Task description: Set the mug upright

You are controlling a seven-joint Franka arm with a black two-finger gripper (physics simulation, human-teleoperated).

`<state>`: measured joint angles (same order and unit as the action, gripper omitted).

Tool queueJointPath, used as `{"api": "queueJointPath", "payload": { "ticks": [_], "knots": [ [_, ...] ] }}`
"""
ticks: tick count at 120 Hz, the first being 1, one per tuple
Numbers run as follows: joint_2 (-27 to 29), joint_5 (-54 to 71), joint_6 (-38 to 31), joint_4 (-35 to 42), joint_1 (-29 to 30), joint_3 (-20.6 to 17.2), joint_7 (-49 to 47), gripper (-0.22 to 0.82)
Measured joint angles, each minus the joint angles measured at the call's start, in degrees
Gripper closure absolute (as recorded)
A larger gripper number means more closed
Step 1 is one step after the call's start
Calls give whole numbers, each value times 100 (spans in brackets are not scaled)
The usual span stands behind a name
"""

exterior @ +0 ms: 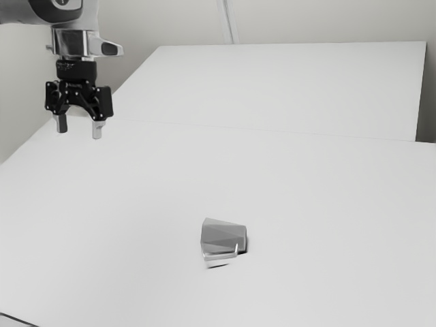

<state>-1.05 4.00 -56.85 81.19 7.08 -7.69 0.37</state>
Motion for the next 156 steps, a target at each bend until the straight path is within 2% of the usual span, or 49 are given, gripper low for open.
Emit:
{"api": "queueJointPath", "payload": {
  "ticks": [12, 16, 27, 35, 46, 60, 71, 88, 108, 156],
  "knots": [
    [-125, -80, -929, -19, 76, -127, -63, 0],
    [-151, -275, -1251, 210, 5, -69, -82, 0],
    [-53, -1522, -2508, 1695, -269, 286, -12, 0],
    [59, -2844, -3552, 2908, -255, 357, 198, 0],
    [221, -4679, -4827, 4176, -217, 379, 614, 0],
    [291, -6182, -6031, 4900, -219, 367, 1091, 0],
    [408, -7066, -6705, 5464, -157, 285, 1401, 0],
    [628, -7896, -7307, 6075, -168, 88, 1827, 0],
    [871, -8343, -7623, 6509, -190, 13, 2238, 0],
    [478, -9577, -7686, 6776, -167, -182, 3039, 0]
  ]
}}
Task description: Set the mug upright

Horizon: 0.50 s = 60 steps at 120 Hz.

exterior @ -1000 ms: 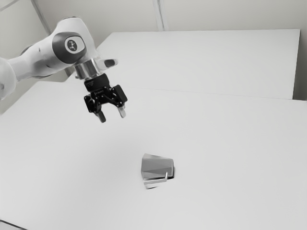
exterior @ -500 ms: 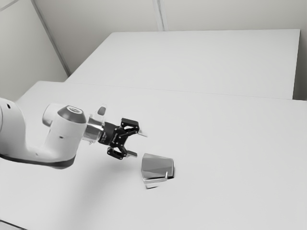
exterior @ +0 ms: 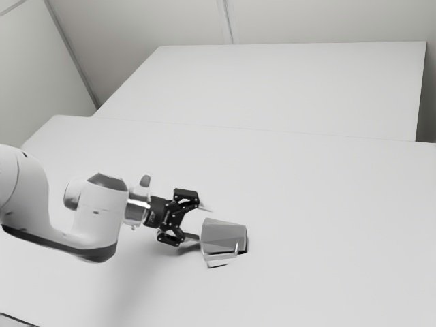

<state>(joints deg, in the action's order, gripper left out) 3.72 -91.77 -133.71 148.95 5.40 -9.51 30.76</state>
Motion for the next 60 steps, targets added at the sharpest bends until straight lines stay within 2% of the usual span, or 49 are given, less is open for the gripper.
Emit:
{"api": "queueJointPath", "payload": {
  "ticks": [25, 57, 60],
  "knots": [
    [-6, -637, 126, 73, -18, -118, 440, 0],
    [-11, -1282, 190, 68, -76, -571, 819, 0],
    [-9, -1318, 192, 67, -81, -583, 846, 3]
  ]
}}
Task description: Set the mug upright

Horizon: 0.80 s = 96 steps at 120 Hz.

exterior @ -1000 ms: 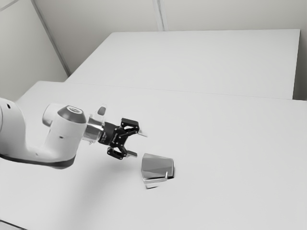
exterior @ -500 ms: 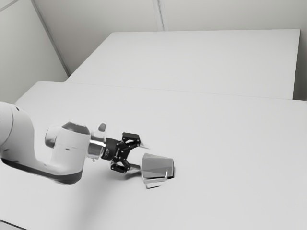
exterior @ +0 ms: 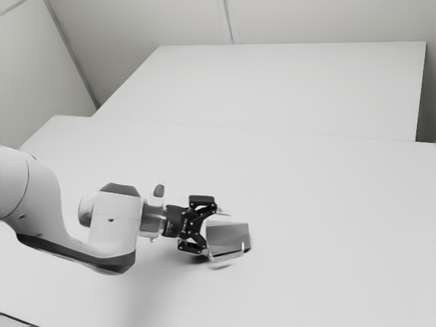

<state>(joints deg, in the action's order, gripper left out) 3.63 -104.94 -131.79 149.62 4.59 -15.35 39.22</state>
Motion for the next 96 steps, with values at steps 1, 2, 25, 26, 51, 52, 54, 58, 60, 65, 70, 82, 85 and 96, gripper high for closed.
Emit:
{"api": "queueJointPath", "payload": {
  "ticks": [1, 2, 25, 26, 51, 52, 54, 58, 60, 65, 70, 82, 85, 96],
  "knots": [
    [0, -11, 0, 0, 0, -3, 9, 4],
    [1, -22, 1, 0, 0, -5, 18, 6],
    [26, -145, 7, -2, 49, -26, 189, 53],
    [26, -147, 7, -2, 50, -26, 195, 54],
    [56, -170, 5, -13, 46, -29, 302, 71],
    [57, -170, 4, -14, 46, -29, 306, 72],
    [62, -171, 2, -15, 51, -36, 312, 72],
    [72, -167, -6, -23, 52, -45, 324, 73],
    [77, -157, -11, -29, 51, -50, 329, 73],
    [124, -119, -49, -43, 46, -60, 340, 74],
    [205, 33, -120, -119, 46, -80, 347, 75],
    [304, 1343, -271, -607, 8, 176, 259, 76],
    [326, 1806, -299, -720, 31, 257, 206, 76],
    [387, 3945, -237, -1269, 58, 574, -102, 77]
  ]
}}
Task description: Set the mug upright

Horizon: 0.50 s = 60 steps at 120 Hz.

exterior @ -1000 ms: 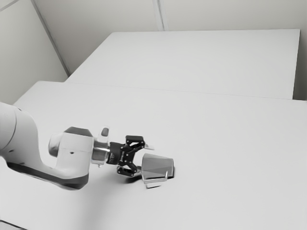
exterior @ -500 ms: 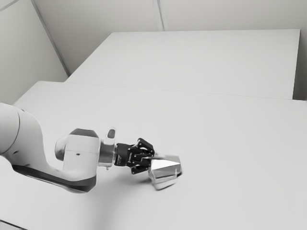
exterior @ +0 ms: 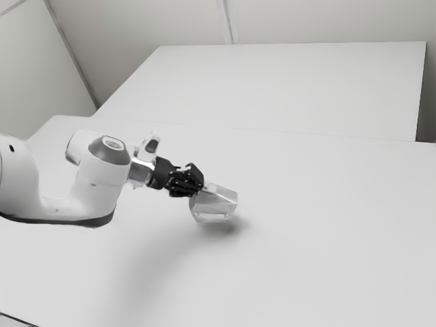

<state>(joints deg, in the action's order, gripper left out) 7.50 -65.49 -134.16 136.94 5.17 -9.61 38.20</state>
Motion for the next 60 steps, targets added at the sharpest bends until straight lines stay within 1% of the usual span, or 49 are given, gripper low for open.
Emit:
{"api": "queueJointPath", "payload": {
  "ticks": [5, 12, 17, 27, 41, 60],
  "knots": [
    [10, 1217, 233, -466, 14, 108, -219, 77],
    [9, 2745, 638, -1000, 20, 166, -567, 78],
    [0, 3579, 915, -1166, 20, 157, -820, 78],
    [7, 4891, 1443, -1258, -1, -3, -1346, 78],
    [90, 5775, 1896, -1055, -22, -59, -1996, 78],
    [438, 6147, 1892, -381, -12, -73, -2699, 78]
  ]
}}
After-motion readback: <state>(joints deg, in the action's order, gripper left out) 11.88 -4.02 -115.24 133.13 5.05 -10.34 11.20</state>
